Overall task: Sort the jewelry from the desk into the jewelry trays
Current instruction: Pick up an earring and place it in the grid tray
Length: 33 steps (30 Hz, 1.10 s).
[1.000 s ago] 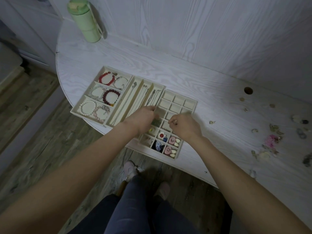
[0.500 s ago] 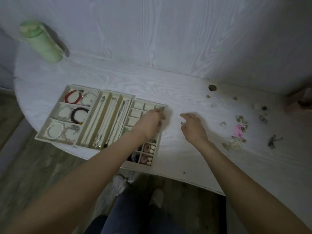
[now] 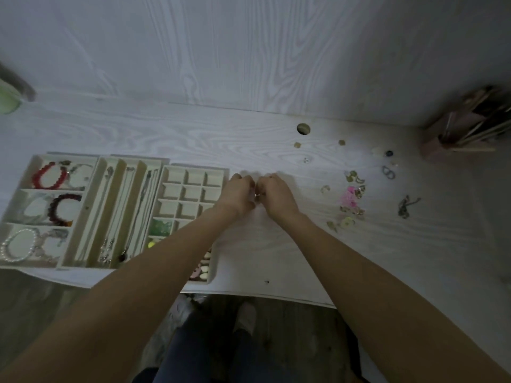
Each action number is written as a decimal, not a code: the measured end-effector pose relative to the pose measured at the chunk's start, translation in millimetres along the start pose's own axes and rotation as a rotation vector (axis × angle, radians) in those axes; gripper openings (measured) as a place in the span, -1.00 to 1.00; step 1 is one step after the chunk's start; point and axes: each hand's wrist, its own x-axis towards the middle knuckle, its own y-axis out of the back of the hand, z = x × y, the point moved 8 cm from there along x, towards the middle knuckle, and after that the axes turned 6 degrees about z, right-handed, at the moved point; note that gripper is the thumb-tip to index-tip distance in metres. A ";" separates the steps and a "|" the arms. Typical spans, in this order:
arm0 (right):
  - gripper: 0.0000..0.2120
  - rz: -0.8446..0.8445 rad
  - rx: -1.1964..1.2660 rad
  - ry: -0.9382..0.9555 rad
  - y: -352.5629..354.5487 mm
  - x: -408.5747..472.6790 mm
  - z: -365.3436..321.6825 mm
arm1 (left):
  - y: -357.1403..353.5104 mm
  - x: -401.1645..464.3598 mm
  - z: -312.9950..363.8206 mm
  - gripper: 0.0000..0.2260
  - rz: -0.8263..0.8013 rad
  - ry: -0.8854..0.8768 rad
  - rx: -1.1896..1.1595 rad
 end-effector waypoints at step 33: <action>-0.85 0.008 0.860 -0.166 40.4 -45.1 -13.5 | 57.1 -48.5 -2.6 -0.83 0.129 -0.025 -0.416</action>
